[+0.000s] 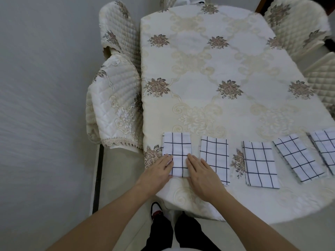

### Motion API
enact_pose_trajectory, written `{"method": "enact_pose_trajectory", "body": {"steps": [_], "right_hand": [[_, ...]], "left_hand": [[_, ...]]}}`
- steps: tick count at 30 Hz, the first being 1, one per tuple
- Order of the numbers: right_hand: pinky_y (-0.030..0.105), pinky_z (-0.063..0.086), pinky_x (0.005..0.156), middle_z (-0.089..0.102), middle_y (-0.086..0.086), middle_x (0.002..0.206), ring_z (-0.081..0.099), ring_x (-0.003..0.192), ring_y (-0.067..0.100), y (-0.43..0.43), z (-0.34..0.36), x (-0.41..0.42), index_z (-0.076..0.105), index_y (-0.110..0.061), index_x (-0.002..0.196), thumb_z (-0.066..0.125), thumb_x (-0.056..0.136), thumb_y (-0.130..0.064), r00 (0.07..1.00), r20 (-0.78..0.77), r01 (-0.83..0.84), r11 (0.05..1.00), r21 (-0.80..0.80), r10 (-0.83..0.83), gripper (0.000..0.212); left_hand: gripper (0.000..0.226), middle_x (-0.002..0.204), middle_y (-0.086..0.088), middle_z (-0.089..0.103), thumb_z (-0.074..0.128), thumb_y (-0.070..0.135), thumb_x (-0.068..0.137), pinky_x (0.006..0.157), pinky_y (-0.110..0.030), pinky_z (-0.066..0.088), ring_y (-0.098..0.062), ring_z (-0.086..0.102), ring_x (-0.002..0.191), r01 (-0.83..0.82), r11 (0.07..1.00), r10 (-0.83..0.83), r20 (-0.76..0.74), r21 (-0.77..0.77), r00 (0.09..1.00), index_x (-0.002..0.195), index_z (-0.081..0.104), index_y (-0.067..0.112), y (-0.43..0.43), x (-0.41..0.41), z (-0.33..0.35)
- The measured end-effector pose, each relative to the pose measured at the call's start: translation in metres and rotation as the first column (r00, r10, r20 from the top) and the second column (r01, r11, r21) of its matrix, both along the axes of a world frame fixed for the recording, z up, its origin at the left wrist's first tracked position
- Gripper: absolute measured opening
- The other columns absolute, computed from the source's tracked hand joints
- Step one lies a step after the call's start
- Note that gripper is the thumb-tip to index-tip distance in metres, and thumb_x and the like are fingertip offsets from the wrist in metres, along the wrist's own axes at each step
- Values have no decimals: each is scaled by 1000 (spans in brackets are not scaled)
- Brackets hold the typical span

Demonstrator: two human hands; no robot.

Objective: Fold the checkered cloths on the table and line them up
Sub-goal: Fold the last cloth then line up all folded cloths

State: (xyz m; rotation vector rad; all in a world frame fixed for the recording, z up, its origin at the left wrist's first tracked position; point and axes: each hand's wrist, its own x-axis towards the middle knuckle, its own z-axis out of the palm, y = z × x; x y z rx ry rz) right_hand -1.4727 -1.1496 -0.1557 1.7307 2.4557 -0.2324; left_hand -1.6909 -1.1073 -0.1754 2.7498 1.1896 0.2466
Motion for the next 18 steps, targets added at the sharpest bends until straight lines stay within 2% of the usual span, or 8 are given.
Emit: {"method": "enact_pose_trajectory", "body": {"steps": [6, 12, 18], "right_hand": [[47, 45, 108, 48, 21, 147, 52, 133, 32, -3, -5, 1, 52, 3, 138, 32, 92, -24, 1000, -3, 10, 999, 53, -10, 57], [47, 47, 106, 50, 21, 145, 54, 131, 32, 2, -5, -3, 54, 4, 136, 30, 89, -20, 999, -35, 29, 997, 67, -27, 58], [46, 41, 112, 44, 19, 151, 45, 138, 31, -1, 1, -4, 48, 1, 141, 34, 92, -30, 996, -74, 58, 997, 58, -54, 61]], "left_hand": [[59, 127, -15, 66, 91, 29, 68, 96, -37, 55, -30, 63, 119, 11, 1000, -11, 19, 2, 1000, 115, 69, 1, -4, -2, -1], [56, 125, -16, 67, 91, 29, 68, 97, -36, 52, -29, 64, 118, 14, 999, -14, 3, 30, 1000, 113, 71, 1, -4, -4, -5], [59, 121, -13, 67, 87, 33, 71, 93, -40, 56, -29, 64, 113, -21, 999, 19, 42, 40, 999, 117, 68, 2, -5, -2, 3]]}}
